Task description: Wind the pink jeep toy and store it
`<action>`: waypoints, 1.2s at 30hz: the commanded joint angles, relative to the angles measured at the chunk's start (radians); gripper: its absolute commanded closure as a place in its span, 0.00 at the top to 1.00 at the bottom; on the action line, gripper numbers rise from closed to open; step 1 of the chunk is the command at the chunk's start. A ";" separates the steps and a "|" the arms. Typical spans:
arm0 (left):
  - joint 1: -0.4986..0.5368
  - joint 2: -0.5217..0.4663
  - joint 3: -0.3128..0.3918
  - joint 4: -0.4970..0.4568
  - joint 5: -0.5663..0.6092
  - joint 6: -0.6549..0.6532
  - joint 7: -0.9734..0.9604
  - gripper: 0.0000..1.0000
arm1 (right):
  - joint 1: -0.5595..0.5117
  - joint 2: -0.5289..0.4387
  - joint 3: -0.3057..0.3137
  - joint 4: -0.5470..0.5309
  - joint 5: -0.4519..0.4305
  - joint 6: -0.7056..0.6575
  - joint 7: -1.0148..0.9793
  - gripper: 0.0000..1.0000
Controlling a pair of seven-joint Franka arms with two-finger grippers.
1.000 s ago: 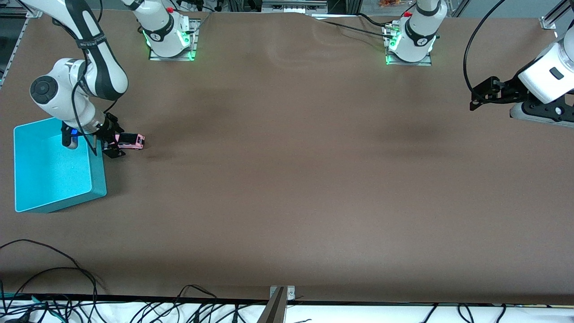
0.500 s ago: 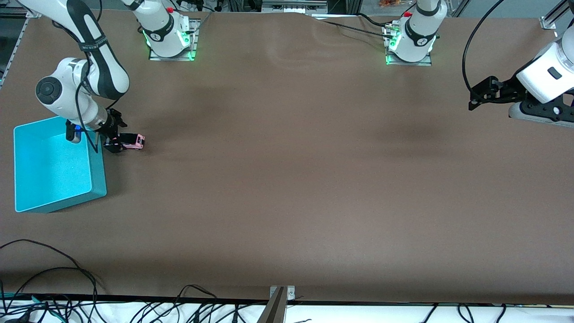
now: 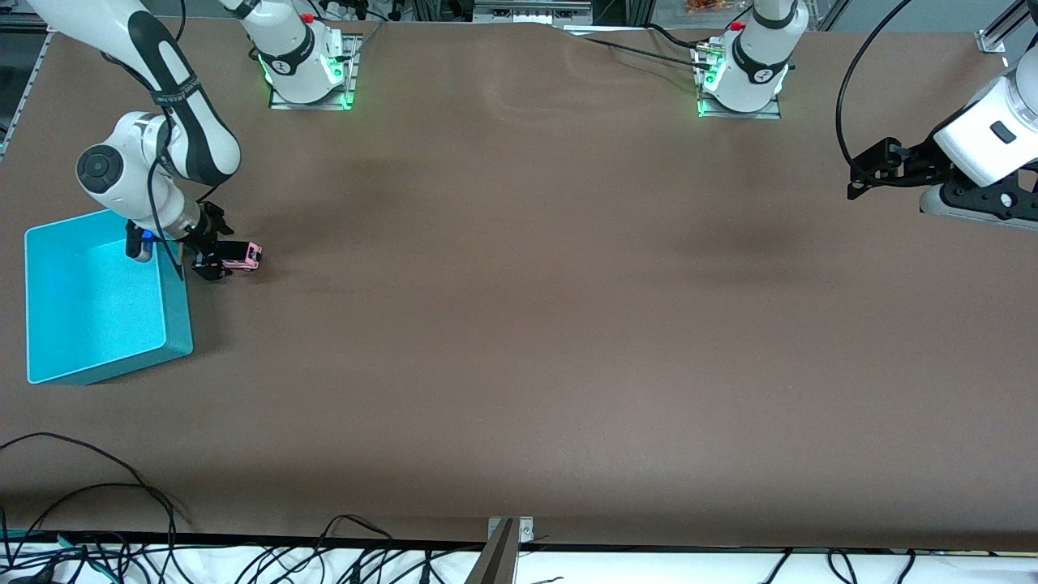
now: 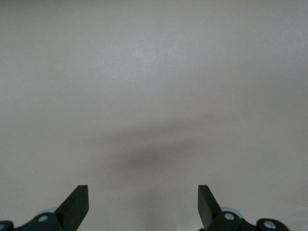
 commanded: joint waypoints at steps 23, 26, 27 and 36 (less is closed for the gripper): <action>0.002 0.015 -0.001 0.036 -0.015 -0.016 0.003 1.00 | 0.008 -0.111 0.046 0.043 -0.039 -0.048 -0.155 0.00; 0.003 0.015 -0.001 0.036 -0.013 -0.016 0.003 1.00 | 0.008 -0.132 0.048 0.073 -0.042 -0.126 -0.233 0.00; 0.003 0.015 0.001 0.036 -0.013 -0.016 0.003 1.00 | 0.008 -0.140 0.046 0.082 -0.042 -0.154 -0.270 0.00; 0.003 0.015 0.001 0.036 -0.015 -0.016 0.003 1.00 | 0.008 -0.174 0.046 0.209 -0.042 -0.439 -0.610 0.00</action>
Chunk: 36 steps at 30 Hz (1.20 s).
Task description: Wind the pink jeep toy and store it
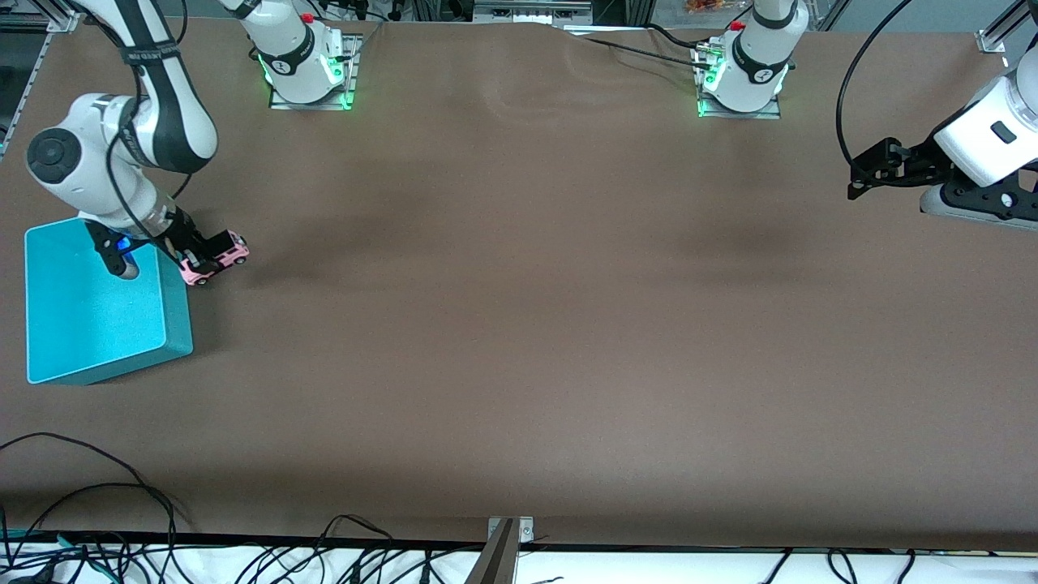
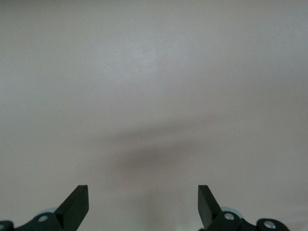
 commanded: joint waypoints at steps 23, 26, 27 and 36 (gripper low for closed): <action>0.003 0.015 0.001 0.035 -0.016 -0.016 0.003 1.00 | -0.042 0.026 -0.173 0.193 -0.228 -0.303 -1.032 0.00; 0.003 0.015 0.001 0.035 -0.016 -0.016 0.003 1.00 | -0.042 0.052 -0.191 0.198 -0.268 -0.303 -1.085 0.00; 0.003 0.015 0.001 0.035 -0.016 -0.016 0.003 1.00 | -0.042 0.063 -0.194 0.199 -0.291 -0.303 -1.091 0.00; 0.003 0.015 0.001 0.035 -0.016 -0.016 0.003 1.00 | -0.069 0.186 -0.217 0.264 -0.384 -0.236 -1.079 0.00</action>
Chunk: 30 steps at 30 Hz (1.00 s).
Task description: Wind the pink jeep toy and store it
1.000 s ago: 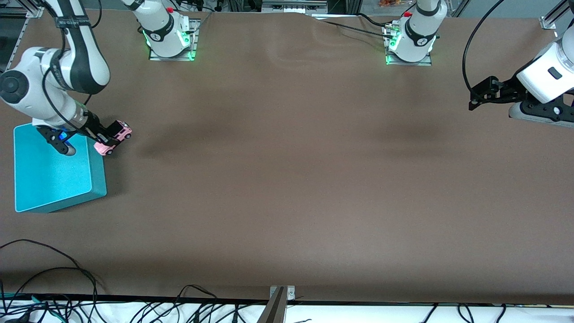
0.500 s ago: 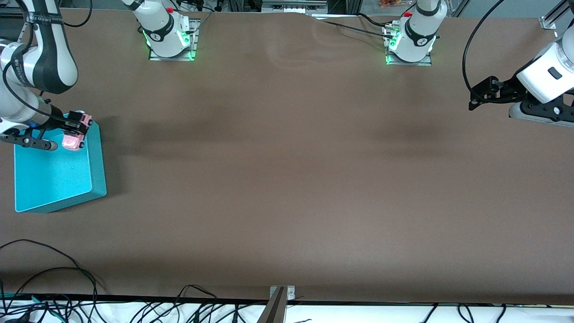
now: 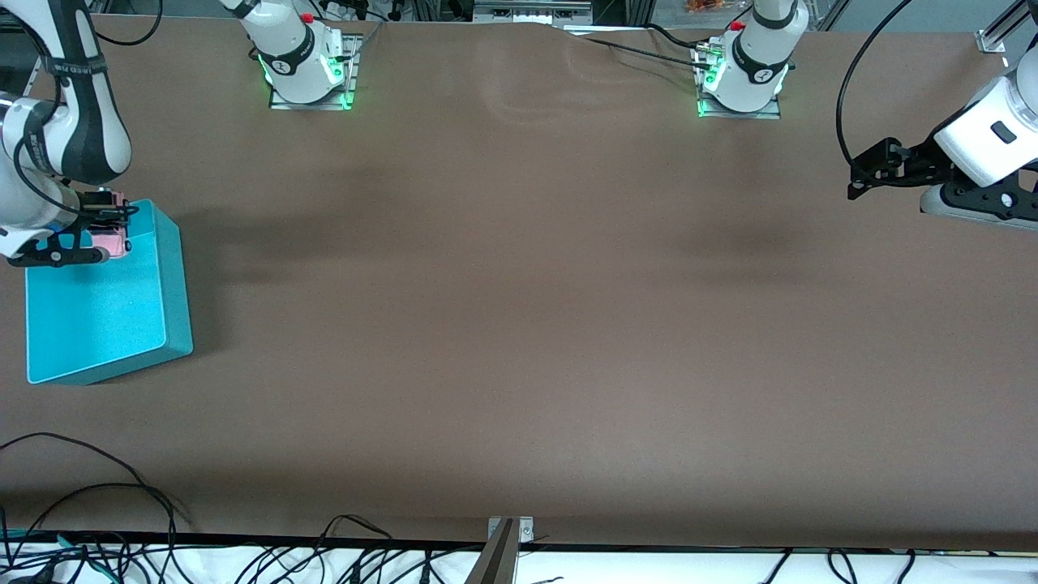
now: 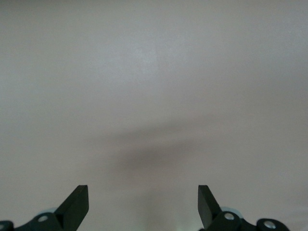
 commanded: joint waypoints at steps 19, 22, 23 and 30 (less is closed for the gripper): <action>0.004 0.015 0.001 0.035 -0.016 -0.016 0.003 1.00 | -0.087 0.223 -0.001 0.151 0.095 0.184 0.076 0.00; 0.004 0.015 0.001 0.035 -0.016 -0.016 0.003 1.00 | -0.086 0.237 0.011 0.148 0.095 0.189 0.104 0.00; 0.004 0.015 0.001 0.035 -0.016 -0.016 0.003 1.00 | -0.086 0.238 0.011 0.147 0.095 0.190 0.107 0.00; 0.004 0.015 0.001 0.035 -0.016 -0.016 0.003 1.00 | -0.087 0.295 0.011 0.125 0.099 0.265 0.107 0.00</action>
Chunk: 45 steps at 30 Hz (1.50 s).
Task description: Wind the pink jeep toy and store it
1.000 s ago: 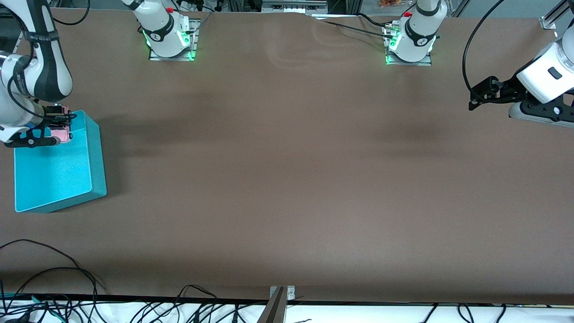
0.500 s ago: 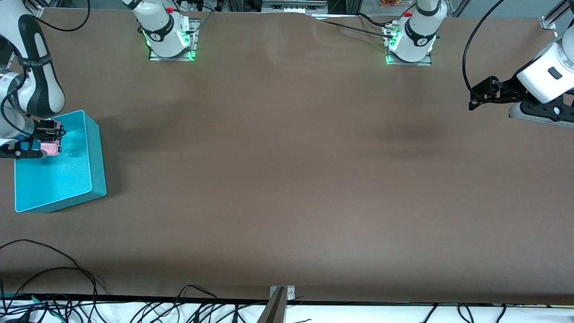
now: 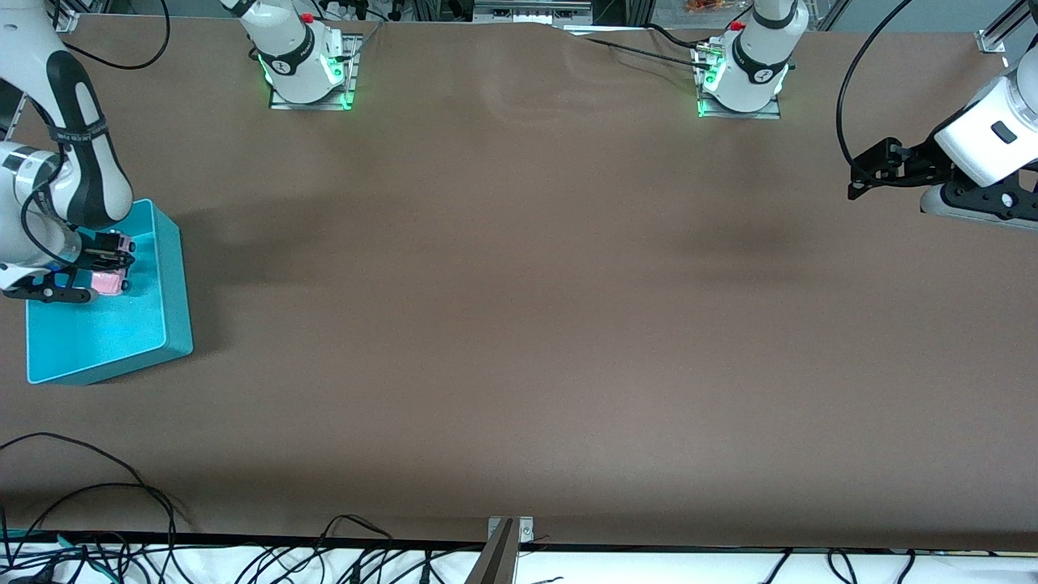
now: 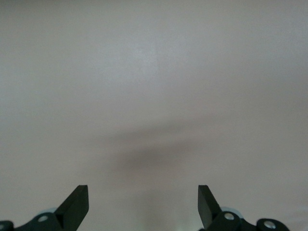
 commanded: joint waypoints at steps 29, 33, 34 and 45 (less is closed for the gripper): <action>0.002 0.013 0.001 0.034 -0.018 -0.017 0.001 1.00 | 0.000 -0.178 0.030 -0.032 0.013 -0.184 0.098 1.00; 0.002 0.013 -0.001 0.034 -0.018 -0.017 0.001 1.00 | 0.002 -0.245 0.050 -0.034 0.013 -0.265 0.098 1.00; 0.002 0.015 -0.001 0.035 -0.018 -0.017 0.001 1.00 | 0.003 -0.259 0.058 -0.034 0.013 -0.285 0.100 1.00; 0.002 0.015 0.001 0.035 -0.018 -0.017 0.001 1.00 | 0.022 -0.437 0.082 -0.041 0.015 -0.415 0.103 1.00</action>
